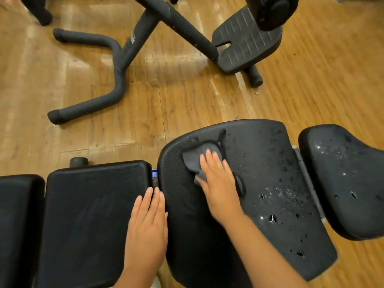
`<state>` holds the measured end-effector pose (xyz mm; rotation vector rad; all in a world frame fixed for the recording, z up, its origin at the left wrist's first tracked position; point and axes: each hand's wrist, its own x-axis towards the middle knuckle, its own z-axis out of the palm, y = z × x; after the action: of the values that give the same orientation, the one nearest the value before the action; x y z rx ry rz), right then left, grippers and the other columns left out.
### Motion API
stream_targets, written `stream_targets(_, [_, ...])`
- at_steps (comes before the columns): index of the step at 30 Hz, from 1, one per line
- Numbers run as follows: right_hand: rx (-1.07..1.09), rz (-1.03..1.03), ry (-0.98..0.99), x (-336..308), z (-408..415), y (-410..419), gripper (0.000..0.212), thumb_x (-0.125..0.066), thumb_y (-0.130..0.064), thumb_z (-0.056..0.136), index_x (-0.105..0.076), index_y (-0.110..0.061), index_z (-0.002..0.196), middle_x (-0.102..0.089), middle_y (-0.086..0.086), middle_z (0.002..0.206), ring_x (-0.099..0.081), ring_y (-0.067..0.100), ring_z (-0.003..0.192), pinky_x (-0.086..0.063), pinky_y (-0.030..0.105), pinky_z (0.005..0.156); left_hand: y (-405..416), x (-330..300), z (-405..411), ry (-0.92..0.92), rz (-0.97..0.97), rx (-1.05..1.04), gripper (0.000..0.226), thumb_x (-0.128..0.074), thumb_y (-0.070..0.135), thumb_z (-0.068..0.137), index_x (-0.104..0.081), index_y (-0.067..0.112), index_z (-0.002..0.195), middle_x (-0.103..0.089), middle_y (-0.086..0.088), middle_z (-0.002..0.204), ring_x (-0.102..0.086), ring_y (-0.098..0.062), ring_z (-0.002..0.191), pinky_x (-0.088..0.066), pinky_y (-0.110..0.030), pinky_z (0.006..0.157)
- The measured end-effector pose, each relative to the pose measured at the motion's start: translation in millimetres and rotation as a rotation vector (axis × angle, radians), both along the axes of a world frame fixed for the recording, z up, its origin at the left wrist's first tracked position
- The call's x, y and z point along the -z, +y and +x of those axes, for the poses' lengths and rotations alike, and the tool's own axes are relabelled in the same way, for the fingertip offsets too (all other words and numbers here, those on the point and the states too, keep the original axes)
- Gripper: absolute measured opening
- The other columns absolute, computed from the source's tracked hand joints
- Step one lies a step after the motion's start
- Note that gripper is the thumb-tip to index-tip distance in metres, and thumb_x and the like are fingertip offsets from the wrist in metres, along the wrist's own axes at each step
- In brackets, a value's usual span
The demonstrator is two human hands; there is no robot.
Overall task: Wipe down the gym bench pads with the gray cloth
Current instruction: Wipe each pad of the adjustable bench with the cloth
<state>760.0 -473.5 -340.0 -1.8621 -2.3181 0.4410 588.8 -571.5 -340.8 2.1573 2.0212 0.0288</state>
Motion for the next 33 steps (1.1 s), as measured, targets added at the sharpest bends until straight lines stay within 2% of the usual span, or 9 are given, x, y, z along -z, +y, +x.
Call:
stream_targets(3, [0.015, -0.008, -0.015, -4.0, -13.9, 61.6, 0.054, -0.039, -0.021, 0.1, -0.016, -0.016, 0.149, -0.008, 0.002, 0.158, -0.001, 0.016, 0.144, 0.005, 0.031, 0.114, 0.5, 0.2, 0.0, -0.002, 0.004, -0.004, 0.062, -0.007, 0.03, 0.101, -0.054, -0.003, 0.125, -0.055, -0.017, 0.131, -0.043, -0.03, 0.129, -0.014, -0.039, 0.113])
stream_targets(7, [-0.01, -0.041, -0.047, -9.5, -17.2, 68.1, 0.057, -0.038, -0.018, 0.1, -0.01, -0.014, 0.149, -0.003, 0.003, 0.158, 0.003, 0.018, 0.144, 0.007, 0.033, 0.115, -0.5, 1.3, -1.2, -0.001, 0.001, 0.0, 0.062, -0.007, 0.03, 0.101, -0.054, -0.003, 0.126, -0.055, -0.017, 0.132, -0.042, -0.029, 0.13, -0.015, -0.04, 0.114])
stream_targets(13, [-0.062, 0.011, -0.045, -6.1, -1.0, -41.8, 0.07, -0.058, -0.007, 0.079, -0.033, -0.011, 0.144, -0.031, 0.007, 0.151, -0.024, 0.021, 0.14, -0.012, 0.038, 0.114, -0.8, 0.0, -0.3, -0.021, 0.004, -0.004, 0.06, -0.009, 0.029, 0.101, -0.051, -0.003, 0.127, -0.053, -0.018, 0.133, -0.04, -0.028, 0.131, -0.013, -0.039, 0.115])
stream_targets(16, [-0.121, -0.049, -0.037, 2.3, 11.0, -135.3, 0.062, -0.041, -0.015, 0.077, -0.039, -0.016, 0.139, -0.032, 0.002, 0.149, -0.026, 0.018, 0.138, -0.016, 0.034, 0.111, -1.9, 0.1, 0.3, -0.017, -0.001, -0.003, 0.058, -0.012, 0.029, 0.1, -0.05, -0.004, 0.129, -0.052, -0.018, 0.134, -0.038, -0.029, 0.133, -0.014, -0.04, 0.115])
stream_targets(20, [-0.21, 0.034, -0.184, 14.4, 28.0, -190.4, 0.042, -0.009, -0.02, 0.099, -0.022, -0.021, 0.139, -0.01, 0.007, 0.155, -0.007, 0.015, 0.143, -0.007, 0.033, 0.113, -2.0, 1.6, 0.3, -0.01, -0.01, -0.011, 0.058, -0.011, 0.03, 0.1, -0.048, -0.003, 0.131, -0.052, -0.017, 0.135, -0.034, -0.028, 0.134, -0.015, -0.04, 0.115])
stream_targets(23, [-0.171, 0.004, -0.142, 2.3, 31.1, -185.1, 0.04, -0.019, -0.021, 0.097, -0.033, -0.023, 0.134, -0.032, 0.0, 0.145, -0.022, 0.013, 0.136, -0.015, 0.031, 0.109, -2.5, 4.1, -1.3, -0.003, 0.015, 0.009, 0.059, -0.011, 0.03, 0.1, -0.049, -0.004, 0.131, -0.051, -0.017, 0.135, -0.034, -0.028, 0.134, -0.017, -0.042, 0.114])
stream_targets(25, [-0.136, 0.001, -0.039, -1.2, 32.1, -165.1, 0.053, -0.035, -0.018, 0.082, -0.041, -0.022, 0.135, -0.041, -0.003, 0.142, -0.028, 0.012, 0.135, -0.021, 0.03, 0.108, -2.6, 6.2, -2.1, 0.004, 0.026, 0.011, 0.058, -0.013, 0.029, 0.1, -0.05, -0.004, 0.129, -0.052, -0.017, 0.135, -0.033, -0.028, 0.134, -0.017, -0.042, 0.114])
stream_targets(27, [-0.117, -0.033, -0.018, -3.2, 35.1, -126.1, 0.066, -0.041, -0.021, 0.072, -0.042, -0.02, 0.138, -0.037, -0.003, 0.147, -0.026, 0.014, 0.138, -0.02, 0.033, 0.11, -2.2, 7.2, -2.5, 0.016, 0.03, 0.014, 0.057, -0.013, 0.029, 0.1, -0.05, -0.004, 0.129, -0.052, -0.018, 0.135, -0.03, -0.027, 0.135, -0.015, -0.041, 0.115])
stream_targets(33, [-0.029, 0.024, -0.097, -3.4, 28.4, 25.9, 0.068, -0.061, -0.011, 0.084, -0.03, -0.016, 0.145, -0.027, 0.006, 0.153, -0.021, 0.022, 0.141, -0.007, 0.035, 0.115, -1.1, 6.5, -1.7, 0.019, 0.049, 0.019, 0.059, -0.01, 0.03, 0.101, -0.049, -0.003, 0.129, -0.051, -0.017, 0.135, -0.029, -0.026, 0.134, -0.013, -0.04, 0.115])
